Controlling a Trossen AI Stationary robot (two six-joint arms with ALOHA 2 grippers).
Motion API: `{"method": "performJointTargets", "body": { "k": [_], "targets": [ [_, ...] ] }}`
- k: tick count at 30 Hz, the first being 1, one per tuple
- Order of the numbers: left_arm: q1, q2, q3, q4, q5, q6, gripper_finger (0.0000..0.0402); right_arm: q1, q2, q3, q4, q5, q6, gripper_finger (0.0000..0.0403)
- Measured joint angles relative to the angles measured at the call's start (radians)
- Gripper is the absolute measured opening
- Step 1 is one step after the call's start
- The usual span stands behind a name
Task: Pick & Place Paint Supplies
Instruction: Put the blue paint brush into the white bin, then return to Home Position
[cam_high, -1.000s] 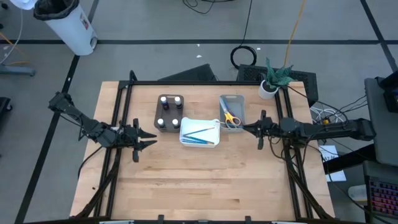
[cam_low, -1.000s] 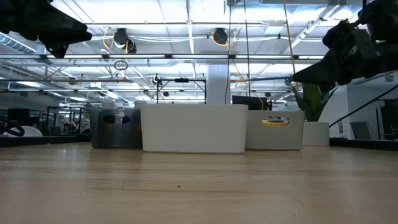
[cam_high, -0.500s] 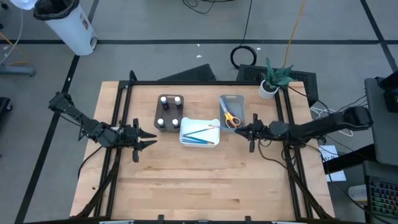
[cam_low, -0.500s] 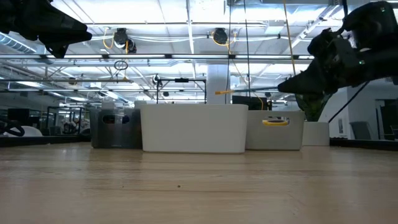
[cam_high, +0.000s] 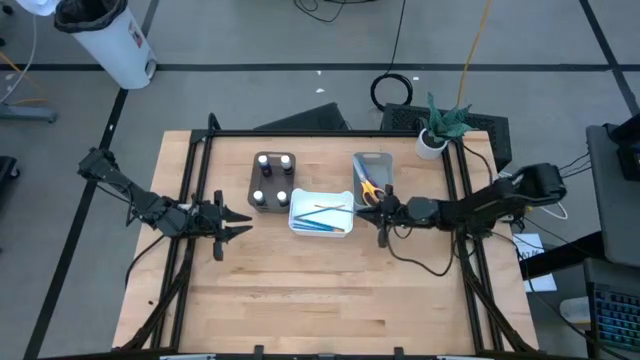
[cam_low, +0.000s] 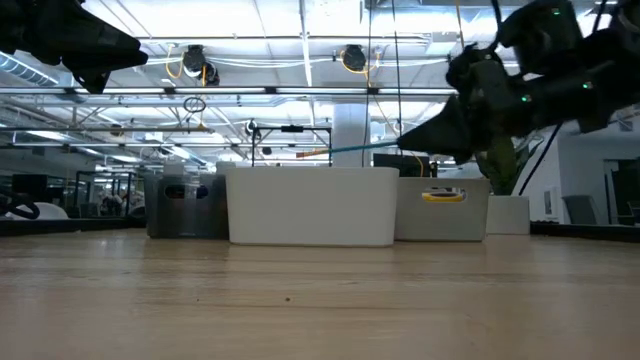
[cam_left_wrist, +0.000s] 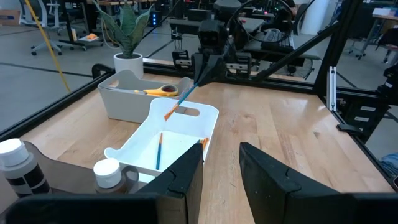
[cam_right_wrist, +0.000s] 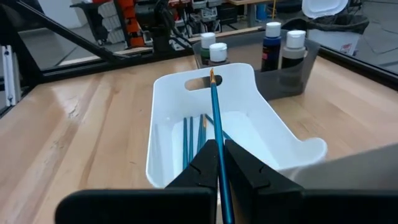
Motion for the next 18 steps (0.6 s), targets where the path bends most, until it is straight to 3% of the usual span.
{"method": "performJointTargets", "body": {
  "k": [11, 18],
  "targets": [
    [0.000, 0.000, 0.000, 0.006, 0.000, 0.000, 0.0113, -0.001, 0.186, 0.149, 0.008, 0.002, 0.001, 0.0015],
    [0.000, 0.000, 0.000, 0.006, 0.000, 0.000, 0.0113, -0.003, 0.245, 0.188, 0.040, 0.002, -0.019, 0.0090]
  ]
}}
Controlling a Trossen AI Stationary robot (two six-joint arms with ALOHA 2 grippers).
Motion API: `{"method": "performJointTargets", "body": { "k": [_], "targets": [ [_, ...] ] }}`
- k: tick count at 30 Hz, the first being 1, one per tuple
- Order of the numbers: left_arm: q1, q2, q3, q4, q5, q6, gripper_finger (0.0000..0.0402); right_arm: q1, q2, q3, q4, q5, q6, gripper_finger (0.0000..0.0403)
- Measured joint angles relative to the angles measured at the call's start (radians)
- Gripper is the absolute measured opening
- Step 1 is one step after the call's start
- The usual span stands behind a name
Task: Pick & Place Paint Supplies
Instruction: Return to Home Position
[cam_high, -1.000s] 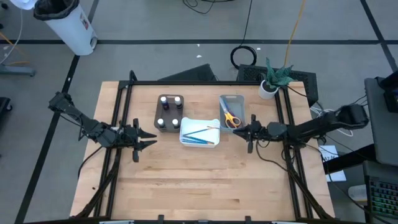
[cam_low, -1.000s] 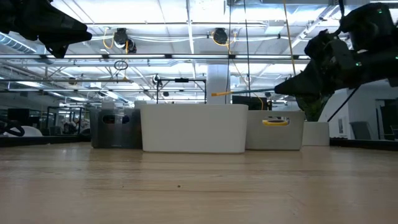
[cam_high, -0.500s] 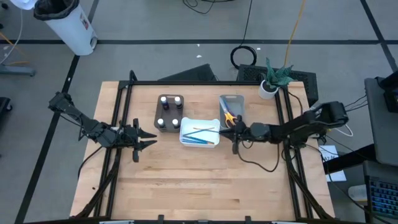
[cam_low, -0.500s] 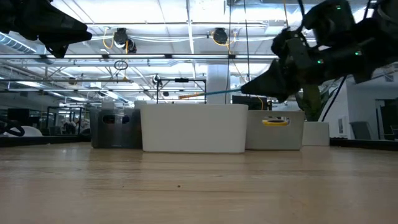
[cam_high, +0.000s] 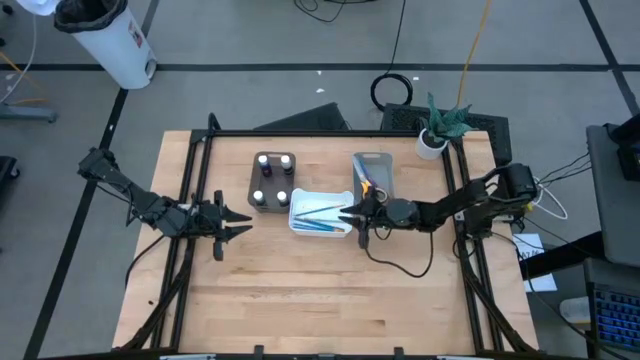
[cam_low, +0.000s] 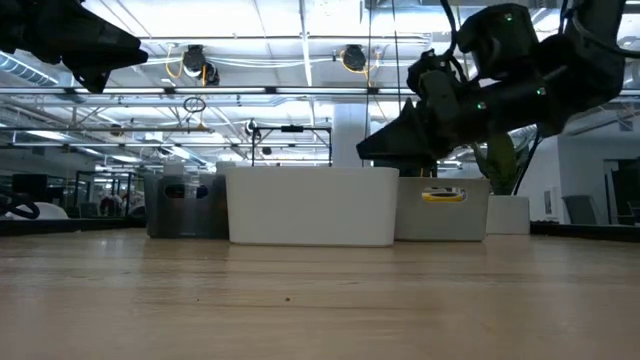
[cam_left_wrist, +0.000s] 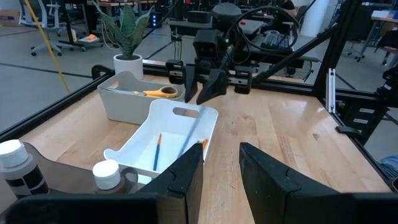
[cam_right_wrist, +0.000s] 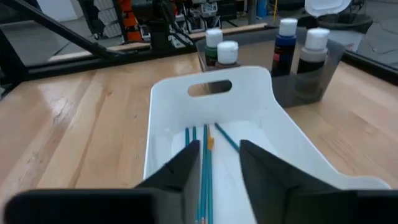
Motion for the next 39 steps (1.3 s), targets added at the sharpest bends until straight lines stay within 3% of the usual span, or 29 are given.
{"method": "performJointTargets", "body": {
  "k": [6, 13, 27, 30, 39],
  "targets": [
    [0.000, 0.000, 0.000, 0.000, 0.000, 0.000, 0.0113, 0.000, -0.023, -0.001, -0.016, 0.000, -0.028, 0.0168],
    [0.000, 0.000, 0.000, 0.000, 0.000, 0.000, 0.0113, 0.018, -0.285, -0.013, -0.259, -0.003, -0.080, 0.0212],
    [0.000, 0.000, 0.000, 0.001, 0.000, 0.000, 0.0113, 0.035, -1.108, -0.014, -1.174, 0.000, -0.136, 0.0214],
    [0.000, 0.000, 0.000, 0.000, 0.000, 0.000, 0.0113, 0.035, -1.237, -0.054, -1.252, -0.001, -0.151, 0.0217],
    [0.000, 0.000, 0.000, 0.001, 0.000, 0.000, 0.0113, 0.035, -1.555, -0.237, -1.254, -0.003, -0.146, 0.0211]
  ]
}}
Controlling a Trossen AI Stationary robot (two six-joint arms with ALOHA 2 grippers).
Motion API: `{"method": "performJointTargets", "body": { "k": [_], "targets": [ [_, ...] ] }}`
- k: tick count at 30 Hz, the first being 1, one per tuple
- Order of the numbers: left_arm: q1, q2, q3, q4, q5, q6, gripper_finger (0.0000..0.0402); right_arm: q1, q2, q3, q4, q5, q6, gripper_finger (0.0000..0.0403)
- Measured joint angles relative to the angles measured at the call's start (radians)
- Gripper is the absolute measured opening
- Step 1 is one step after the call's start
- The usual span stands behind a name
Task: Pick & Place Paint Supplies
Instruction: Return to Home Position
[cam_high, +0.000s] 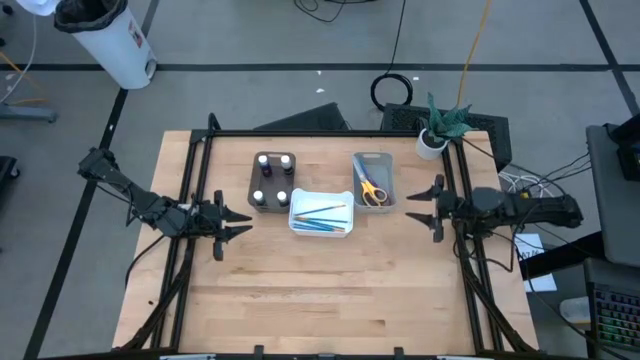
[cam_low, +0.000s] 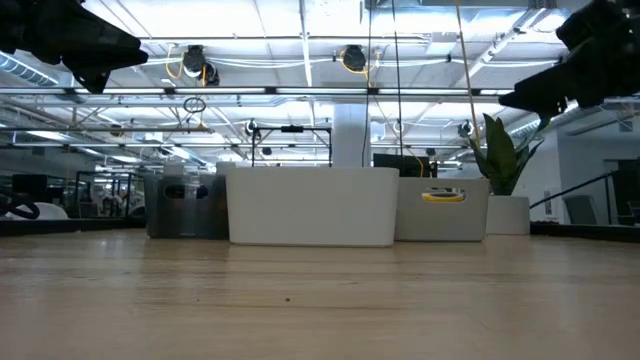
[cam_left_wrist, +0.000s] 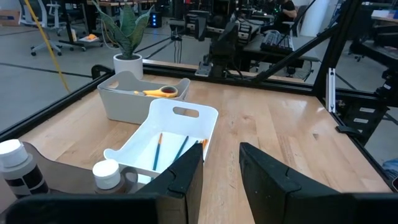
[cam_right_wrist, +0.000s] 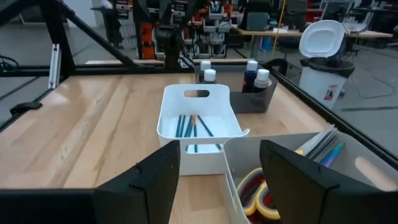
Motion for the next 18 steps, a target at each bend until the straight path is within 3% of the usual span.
{"method": "performJointTargets", "body": {
  "k": [4, 10, 18],
  "targets": [
    [0.000, 0.000, 0.000, 0.000, 0.000, 0.000, 0.0113, 0.000, -0.075, -0.063, 0.008, 0.001, 0.017, 0.0214],
    [0.000, 0.000, 0.000, 0.000, 0.000, 0.000, 0.0113, 0.000, -0.068, -0.137, 0.135, 0.003, -0.015, 0.0215],
    [0.000, 0.000, 0.000, 0.000, 0.000, 0.000, 0.0113, 0.000, -0.072, -0.141, 0.159, 0.004, -0.070, 0.0211]
  ]
}}
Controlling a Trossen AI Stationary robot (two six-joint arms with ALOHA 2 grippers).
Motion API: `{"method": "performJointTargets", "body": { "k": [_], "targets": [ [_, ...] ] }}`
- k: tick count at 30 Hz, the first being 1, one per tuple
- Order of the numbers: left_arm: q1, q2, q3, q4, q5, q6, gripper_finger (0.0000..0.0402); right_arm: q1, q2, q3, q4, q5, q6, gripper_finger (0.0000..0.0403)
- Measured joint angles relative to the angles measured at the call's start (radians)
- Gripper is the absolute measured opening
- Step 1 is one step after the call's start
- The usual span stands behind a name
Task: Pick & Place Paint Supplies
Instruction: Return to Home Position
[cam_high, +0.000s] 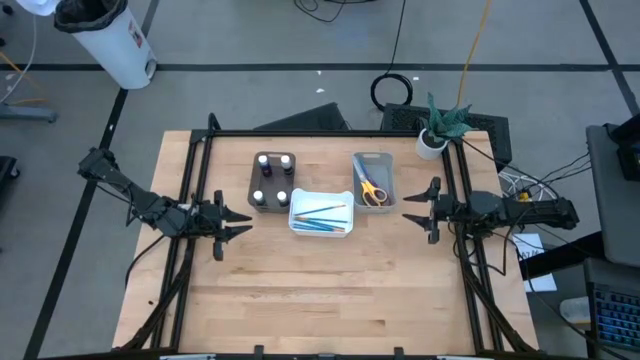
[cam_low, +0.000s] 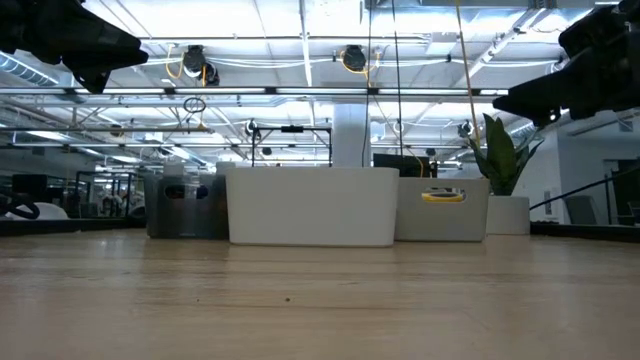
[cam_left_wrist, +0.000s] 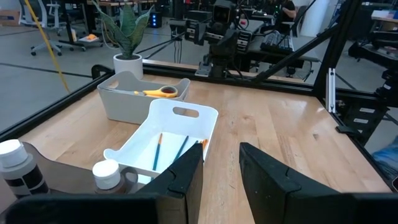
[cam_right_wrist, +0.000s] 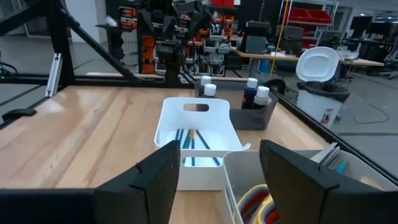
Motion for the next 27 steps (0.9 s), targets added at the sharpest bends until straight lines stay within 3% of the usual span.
{"method": "performJointTargets", "body": {
  "k": [8, 27],
  "targets": [
    [0.000, 0.000, 0.000, 0.000, 0.000, 0.000, 0.0113, 0.000, 0.012, -0.003, 0.026, -0.001, 0.083, 0.0216],
    [0.000, 0.000, 0.000, 0.000, 0.000, 0.000, 0.0113, 0.000, 0.012, -0.003, 0.030, -0.001, 0.087, 0.0213]
  ]
}}
